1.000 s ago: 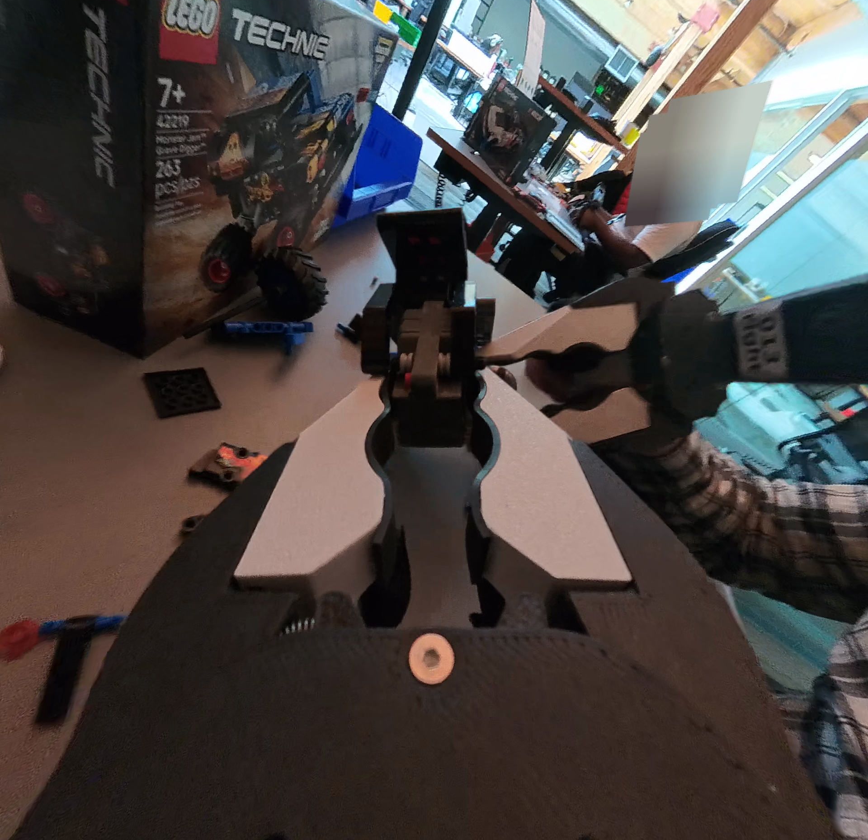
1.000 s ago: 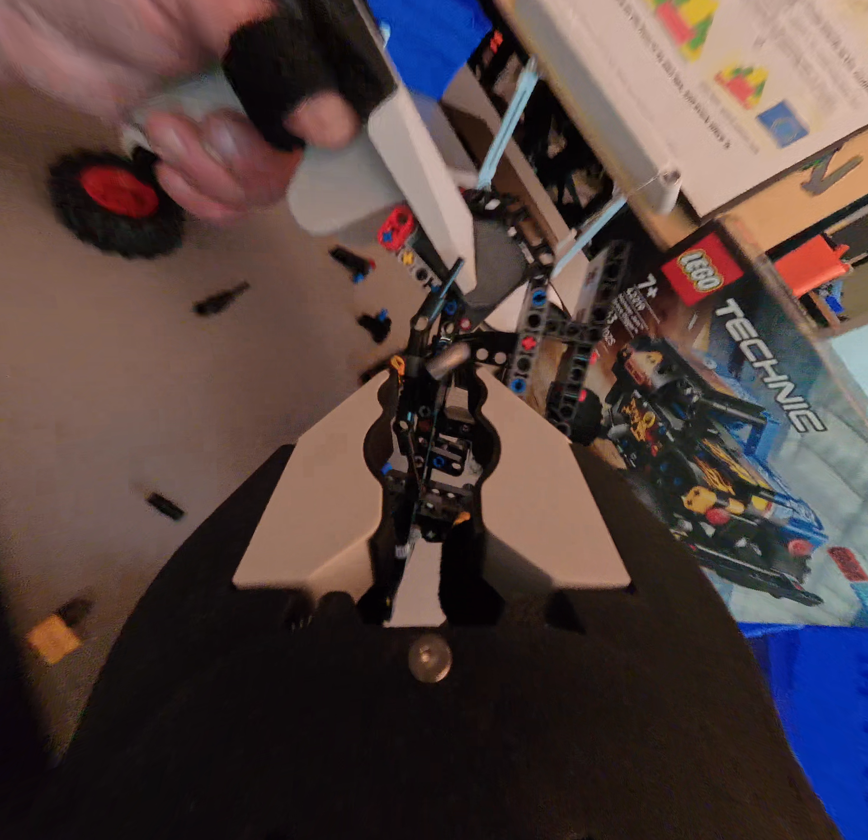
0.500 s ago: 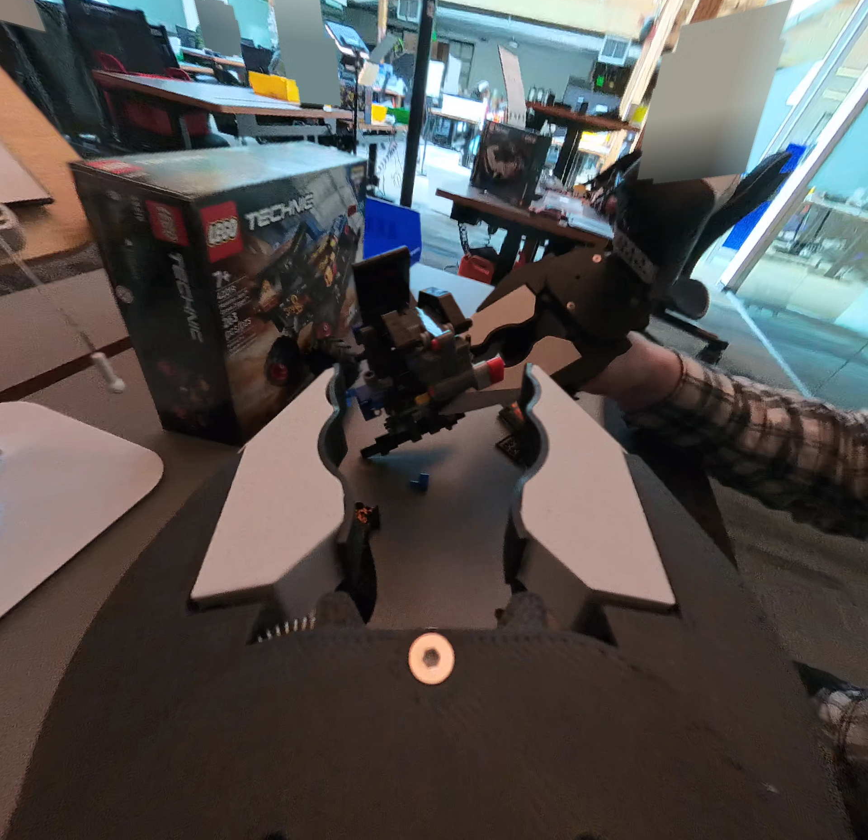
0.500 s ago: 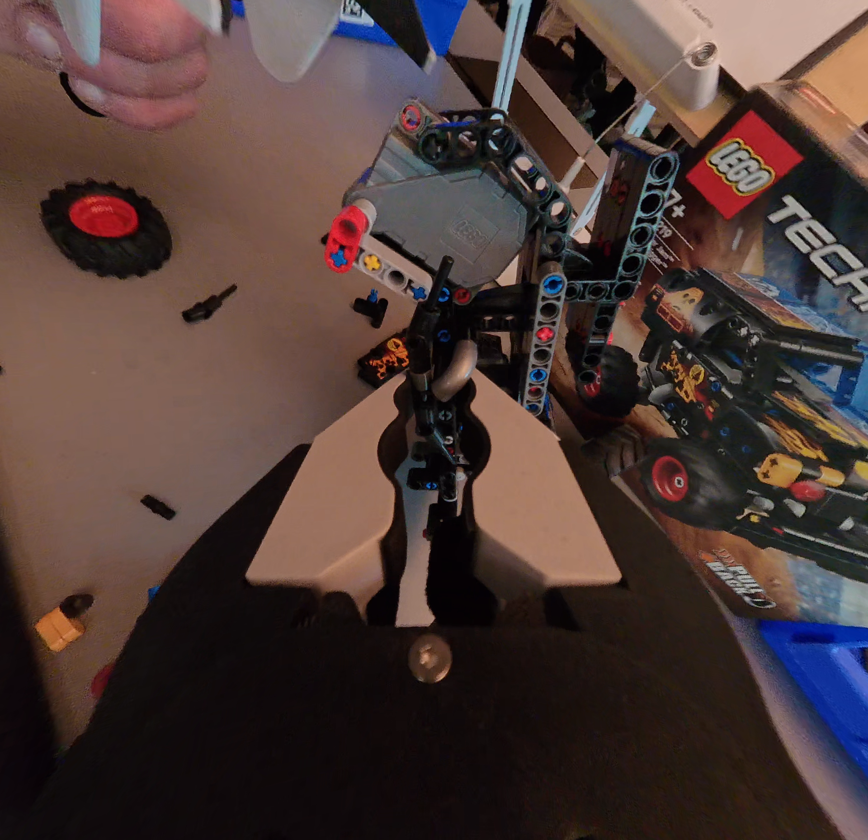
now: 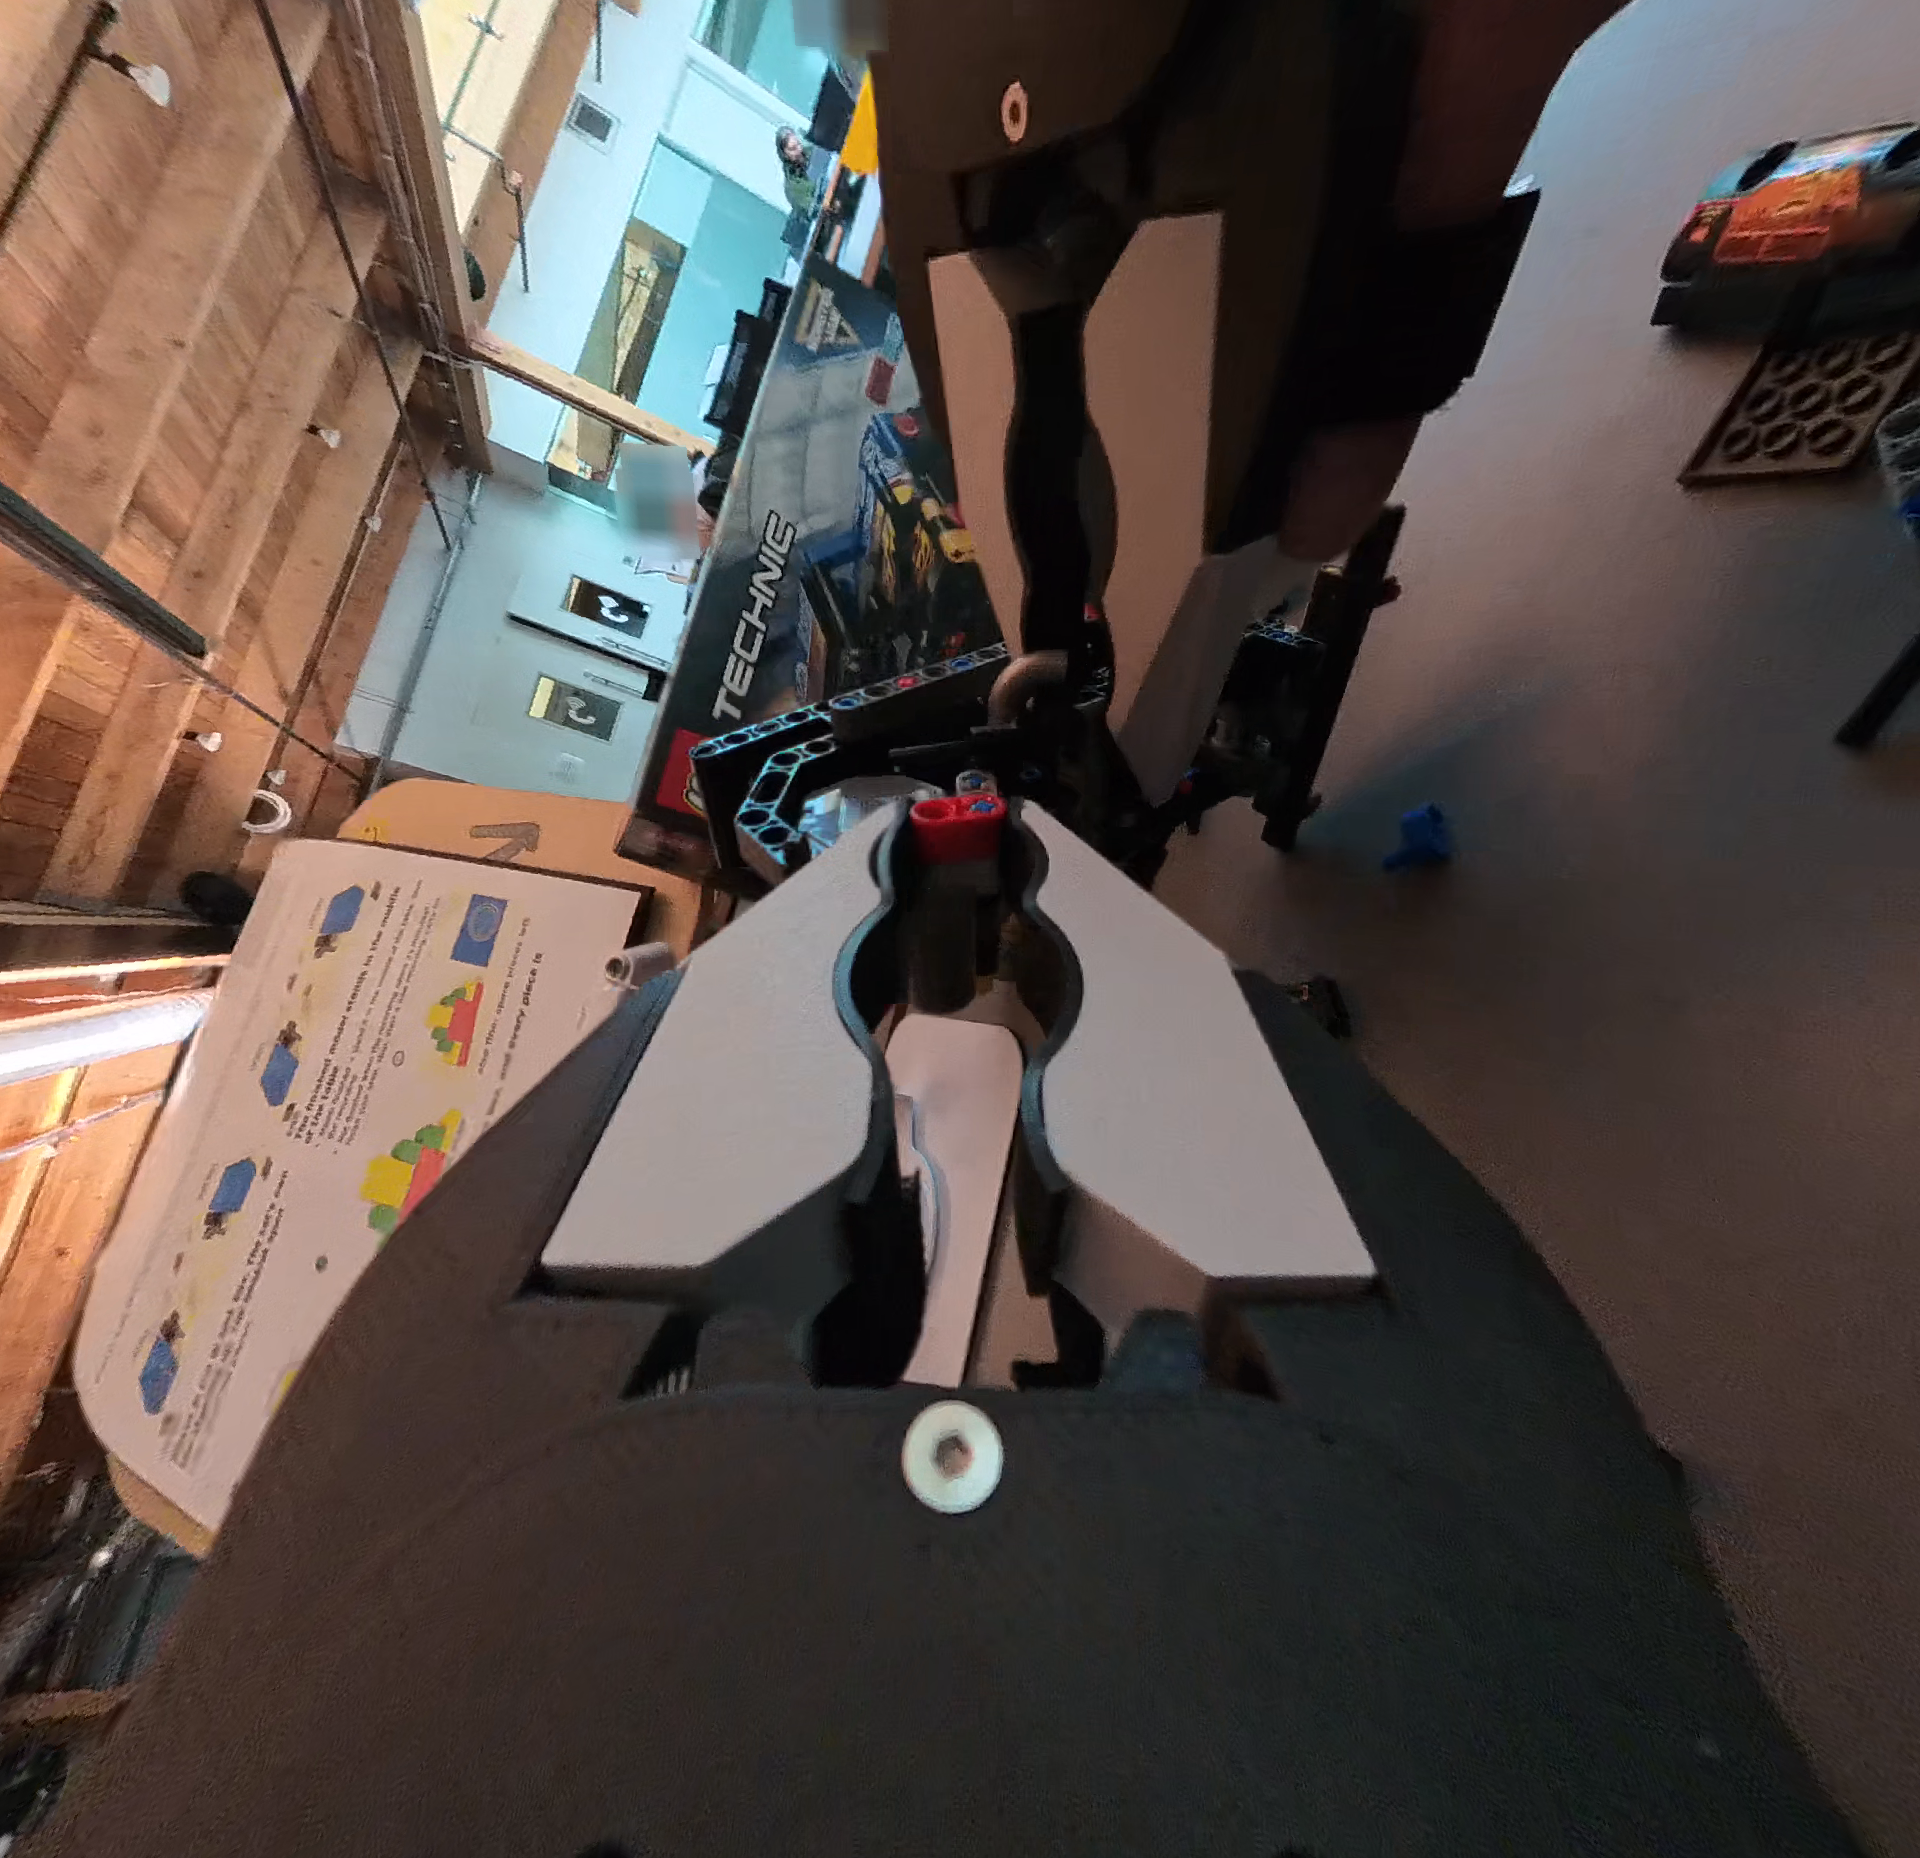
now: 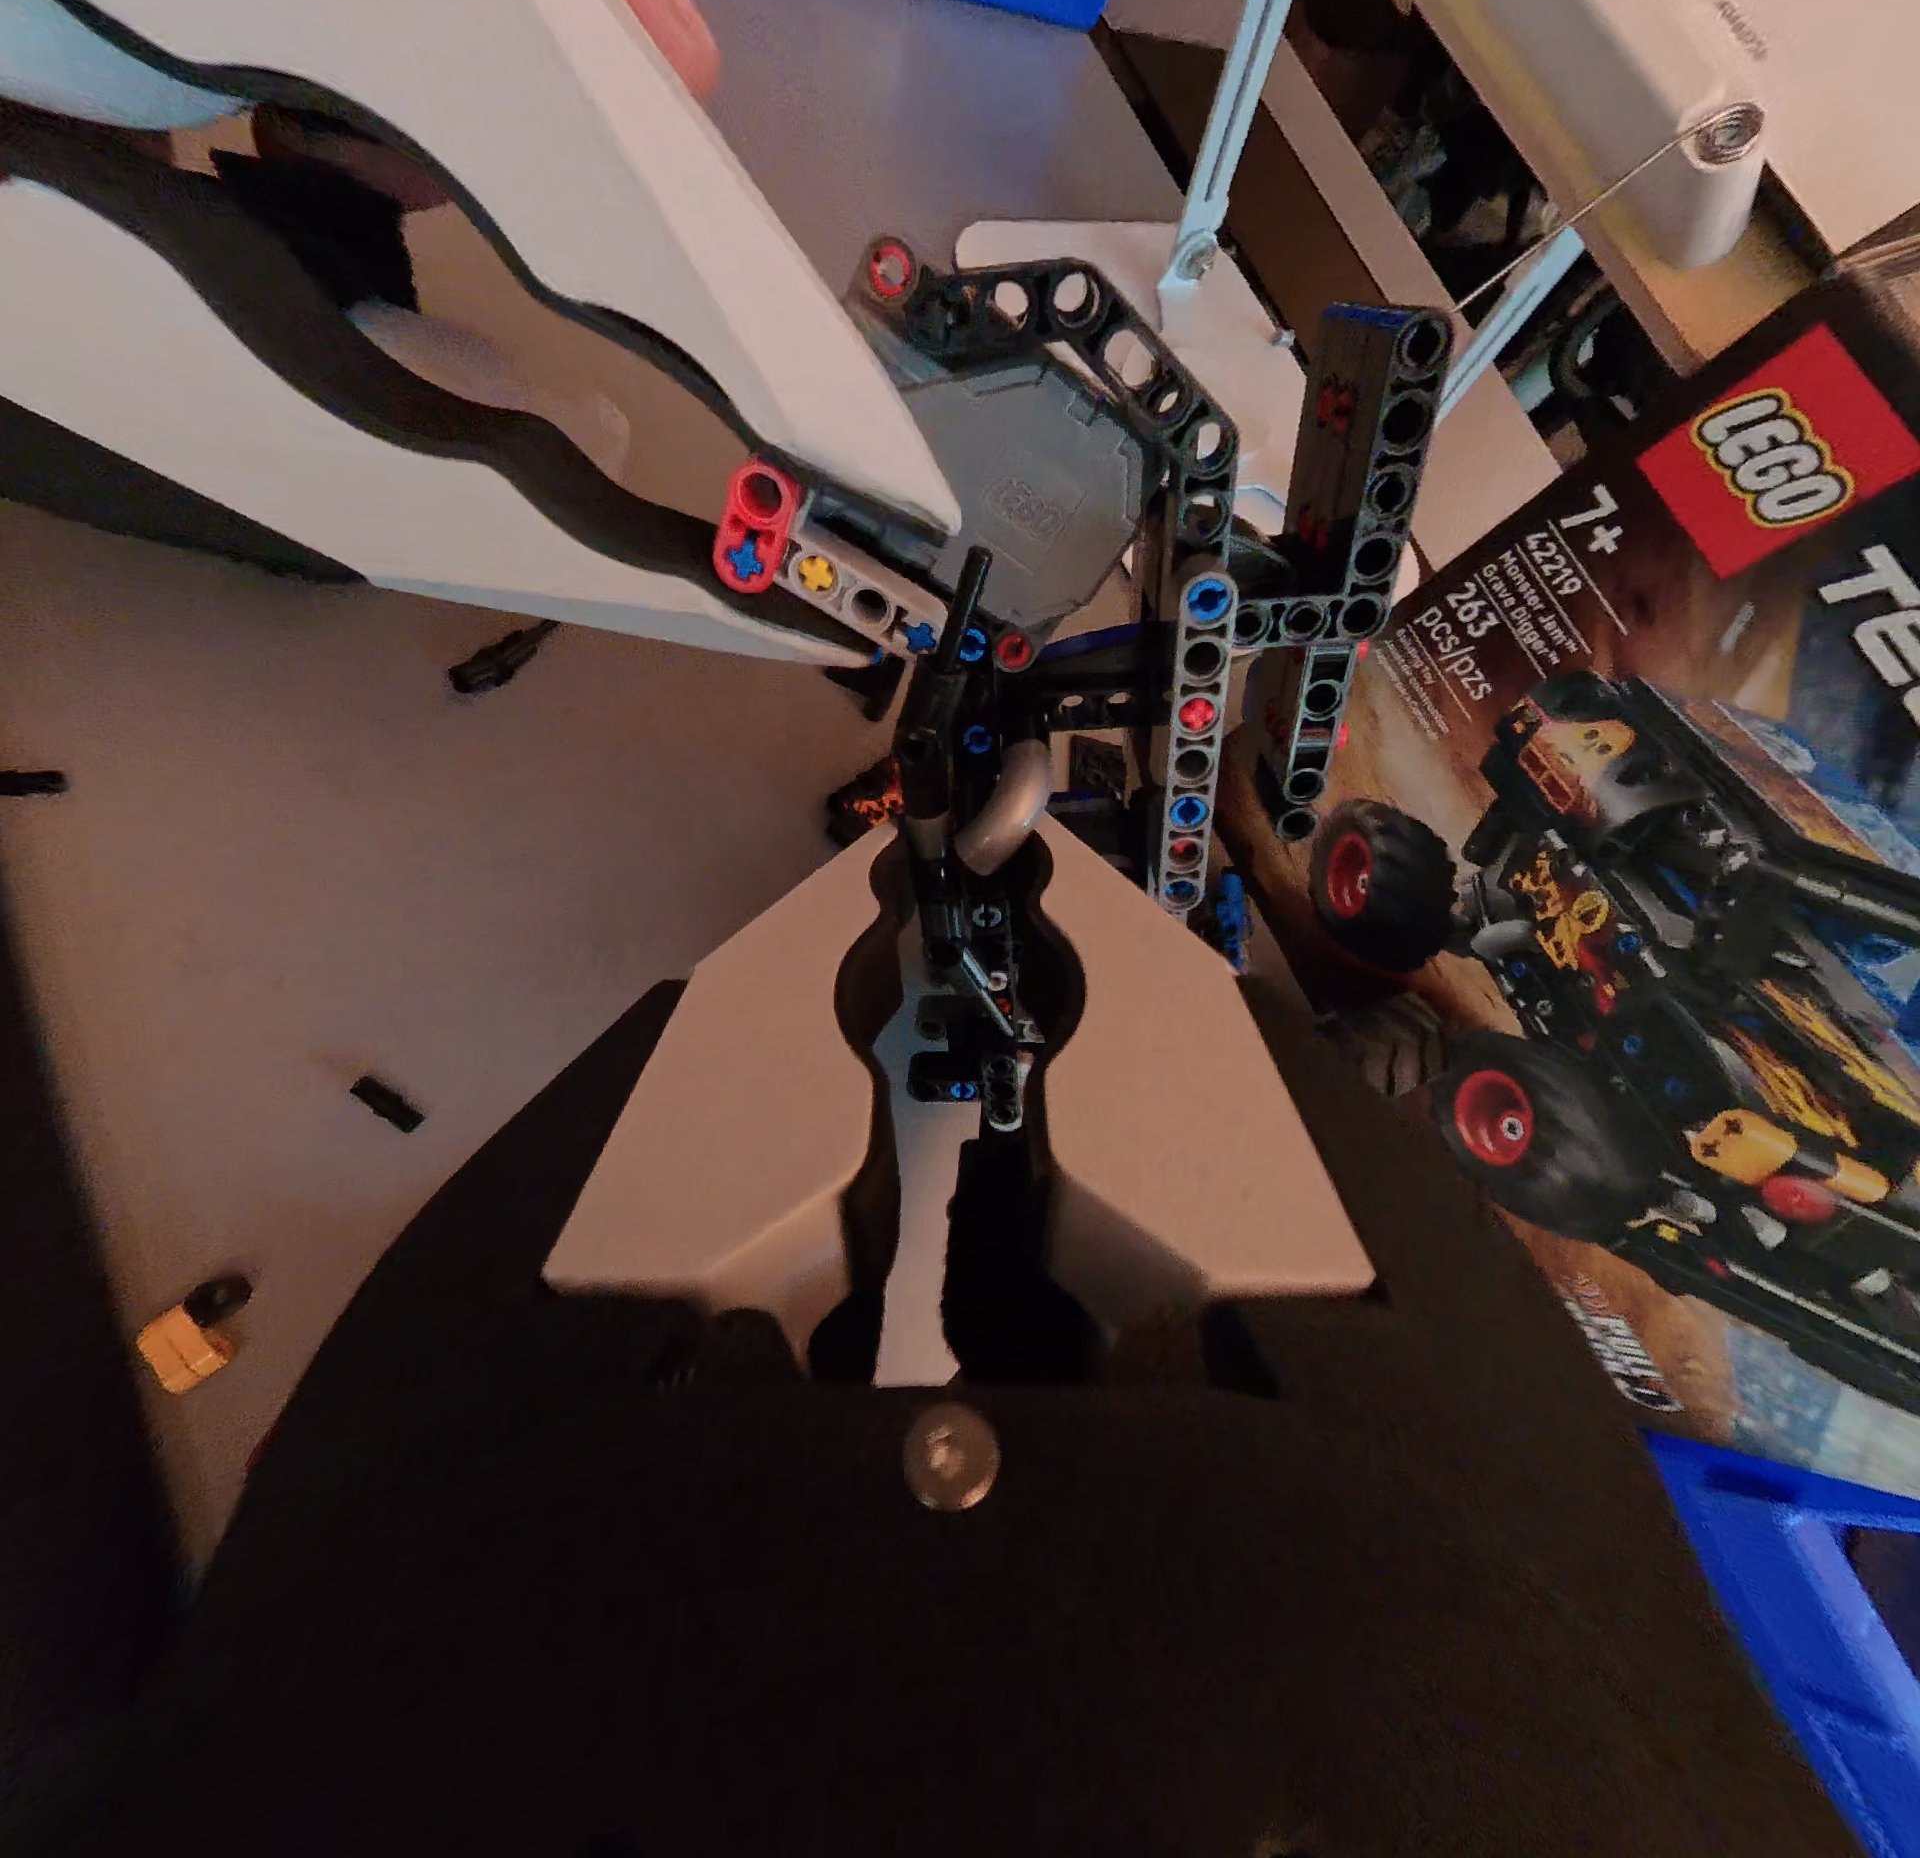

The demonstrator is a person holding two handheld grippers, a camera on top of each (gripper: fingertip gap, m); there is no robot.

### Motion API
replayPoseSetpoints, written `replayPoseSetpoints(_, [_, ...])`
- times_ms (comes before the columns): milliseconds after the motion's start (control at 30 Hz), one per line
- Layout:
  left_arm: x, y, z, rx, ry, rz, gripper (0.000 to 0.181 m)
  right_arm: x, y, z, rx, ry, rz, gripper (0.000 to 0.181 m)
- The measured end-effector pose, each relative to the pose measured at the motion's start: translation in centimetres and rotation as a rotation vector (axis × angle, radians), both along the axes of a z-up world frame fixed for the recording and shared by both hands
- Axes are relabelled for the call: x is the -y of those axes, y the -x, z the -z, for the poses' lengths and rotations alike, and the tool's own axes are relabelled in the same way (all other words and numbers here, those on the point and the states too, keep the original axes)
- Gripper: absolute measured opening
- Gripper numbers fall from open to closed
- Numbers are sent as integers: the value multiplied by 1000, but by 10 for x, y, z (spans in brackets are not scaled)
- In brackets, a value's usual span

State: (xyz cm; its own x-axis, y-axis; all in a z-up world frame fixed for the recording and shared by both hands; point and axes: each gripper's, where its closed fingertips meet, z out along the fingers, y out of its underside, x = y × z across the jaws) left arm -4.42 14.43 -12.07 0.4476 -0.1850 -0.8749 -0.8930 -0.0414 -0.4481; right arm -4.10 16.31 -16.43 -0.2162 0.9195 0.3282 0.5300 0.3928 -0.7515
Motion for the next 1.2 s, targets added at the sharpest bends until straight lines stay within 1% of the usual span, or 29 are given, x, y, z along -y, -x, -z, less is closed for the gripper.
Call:
replayPoseSetpoints(100, [2,9,3,50,26,-26,13,2,7,1,23,-11,-2,15])
replayPoseSetpoints(167, [4,11,4,107,18,-15,13,3,11,2,53,-19,-7,15])
replayPoseSetpoints(233, [7,9,2,153,17,11,13,5,16,5,77,-31,-18,15])
replayPoseSetpoints(300, [6,-2,2,194,23,39,12,5,22,9,87,-29,-20,16])
replayPoseSetpoints(400, [6,-4,2,390,79,100,11,4,23,11,92,-44,-18,16])
replayPoseSetpoints(467, [5,-8,1,475,102,128,11,4,24,10,98,-62,-16,16])
replayPoseSetpoints(500, [6,-11,-2,553,117,157,12,4,23,10,96,-54,-20,16])
replayPoseSetpoints(533, [12,-29,-9,659,158,272,13,4,24,11,89,-49,-25,16])
replayPoseSetpoints(567, [15,-45,-22,808,179,348,13,6,25,12,90,-66,-28,16])
replayPoseSetpoints(600, [12,-53,-23,807,177,351,13,11,27,14,96,-90,-38,16])
replayPoseSetpoints(633, [6,-46,-16,711,163,288,14,11,29,15,94,-118,-26,16])
replayPoseSetpoints(667, [6,-43,-11,668,187,272,14,10,30,17,89,-121,-18,16])
replayPoseSetpoints(700, [11,-43,-10,671,213,287,14,11,30,16,76,-90,-23,17])
replayPoseSetpoints(767, [19,-33,-3,603,228,271,14,11,27,16,70,-64,-31,18])
replayPoseSetpoints(800, [28,-33,6,560,287,298,14,10,27,15,61,-61,-31,18])
replayPoseSetpoints(867, [46,-39,19,523,386,355,14,7,25,14,43,-42,-33,19])
replayPoseSetpoints(933, [45,-29,47,421,461,269,14,0,22,13,29,-37,-23,18])
replayPoseSetpoints(1000, [48,-30,81,401,602,238,14,-5,20,12,16,-28,-22,19])
replayPoseSetpoints(1067, [48,-27,113,288,692,184,24,-7,17,11,8,-19,-24,18])
replayPoseSetpoints(1100, [46,-25,121,254,698,169,31,-8,16,11,7,-18,-23,18])
replayPoseSetpoints(1133, [42,-26,121,249,675,163,40,-8,16,11,7,-22,-22,18])
replayPoseSetpoints(1167, [38,-26,114,244,631,163,46,-8,15,12,7,-29,-22,18])
replayPoseSetpoints(1200, [33,-26,100,239,551,167,47,-8,15,12,6,-31,-23,18])
